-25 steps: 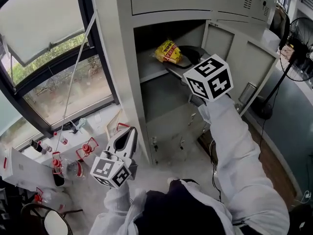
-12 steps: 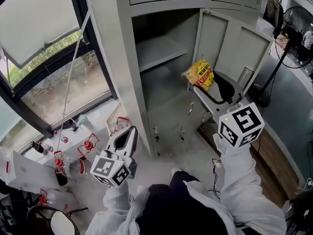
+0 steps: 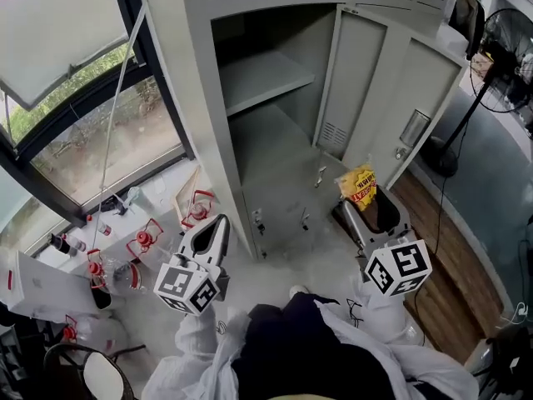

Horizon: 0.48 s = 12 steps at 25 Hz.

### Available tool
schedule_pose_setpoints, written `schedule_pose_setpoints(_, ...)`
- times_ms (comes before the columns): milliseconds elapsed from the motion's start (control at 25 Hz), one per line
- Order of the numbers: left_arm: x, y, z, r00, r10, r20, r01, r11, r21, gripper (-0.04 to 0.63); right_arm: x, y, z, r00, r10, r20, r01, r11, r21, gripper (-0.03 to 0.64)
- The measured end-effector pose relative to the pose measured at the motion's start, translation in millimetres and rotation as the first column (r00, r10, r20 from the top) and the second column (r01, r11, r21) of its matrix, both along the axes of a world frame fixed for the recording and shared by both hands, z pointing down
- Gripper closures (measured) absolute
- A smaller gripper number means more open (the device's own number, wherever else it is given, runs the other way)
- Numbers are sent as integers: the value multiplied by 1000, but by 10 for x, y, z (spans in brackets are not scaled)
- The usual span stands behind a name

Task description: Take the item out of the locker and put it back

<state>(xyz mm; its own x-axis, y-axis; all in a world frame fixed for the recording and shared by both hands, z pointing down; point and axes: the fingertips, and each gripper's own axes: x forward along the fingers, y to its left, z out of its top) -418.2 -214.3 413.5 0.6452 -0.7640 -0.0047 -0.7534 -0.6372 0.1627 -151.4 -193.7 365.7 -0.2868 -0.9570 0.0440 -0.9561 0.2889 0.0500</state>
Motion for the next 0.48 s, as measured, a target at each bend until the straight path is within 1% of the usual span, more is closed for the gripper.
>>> schedule_pose_setpoints(80,27,-43,110,1000,-5,-18,5,1000,-9,588,27,-23,215,1000,-2,7,2,1000,-30,351)
schedule_pose_setpoints(160,63,-71,256,999,-13,-31,12,999,-36,588,14,-60,467,1000,-12,-3,11,998,-69,350)
schedule_pose_setpoints(320,165,-75,433,1000,-19,-10,19,998,-63,588,-59,-82,873,999,-38,-17,35,989,-143,351)
schedule_pose_setpoints(480,259,-145,460,1000,-26,-1,26,997,-67,588,-89,-170,973,998,-61,-4,60,984,-170,351)
